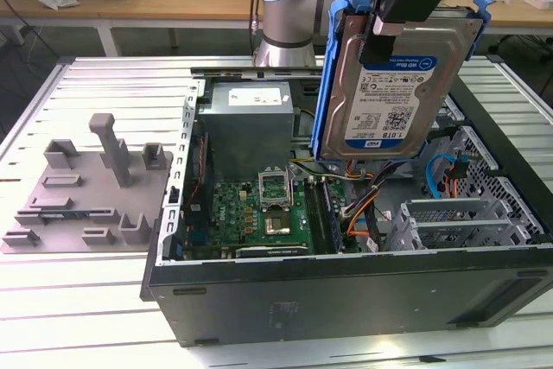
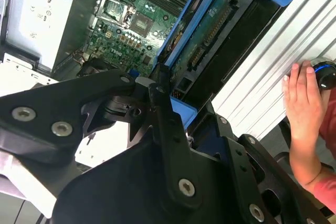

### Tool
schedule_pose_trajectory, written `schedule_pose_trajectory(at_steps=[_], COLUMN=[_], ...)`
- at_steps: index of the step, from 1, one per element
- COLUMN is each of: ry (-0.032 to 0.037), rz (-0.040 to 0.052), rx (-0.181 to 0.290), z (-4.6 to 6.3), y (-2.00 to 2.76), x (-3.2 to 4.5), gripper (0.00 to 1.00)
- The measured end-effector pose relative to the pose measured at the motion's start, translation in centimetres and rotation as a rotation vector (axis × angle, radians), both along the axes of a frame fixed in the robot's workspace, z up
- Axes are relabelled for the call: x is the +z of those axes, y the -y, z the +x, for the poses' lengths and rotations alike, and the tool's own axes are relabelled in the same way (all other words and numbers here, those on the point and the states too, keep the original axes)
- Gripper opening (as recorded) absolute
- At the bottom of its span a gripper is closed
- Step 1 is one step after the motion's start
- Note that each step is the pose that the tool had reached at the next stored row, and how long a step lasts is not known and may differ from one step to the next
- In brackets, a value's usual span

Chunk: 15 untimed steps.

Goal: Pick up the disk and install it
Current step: 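Pick up the disk, then insert the disk into the insertion slot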

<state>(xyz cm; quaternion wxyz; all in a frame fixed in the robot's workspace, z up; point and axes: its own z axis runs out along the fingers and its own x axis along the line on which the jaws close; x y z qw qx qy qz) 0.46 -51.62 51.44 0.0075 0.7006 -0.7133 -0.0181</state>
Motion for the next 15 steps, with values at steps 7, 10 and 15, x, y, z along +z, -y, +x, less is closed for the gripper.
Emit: schedule_pose_trajectory(at_steps=[7,10,15], ry=[0.0000,0.0000,0.0000], rz=[-0.0002,-0.0002,-0.0006], rx=[0.000,0.000,0.000], z=[0.00,0.00,0.00], y=[0.00,0.00,0.00], x=[0.00,0.00,0.00], gripper=[0.37,0.37,0.37])
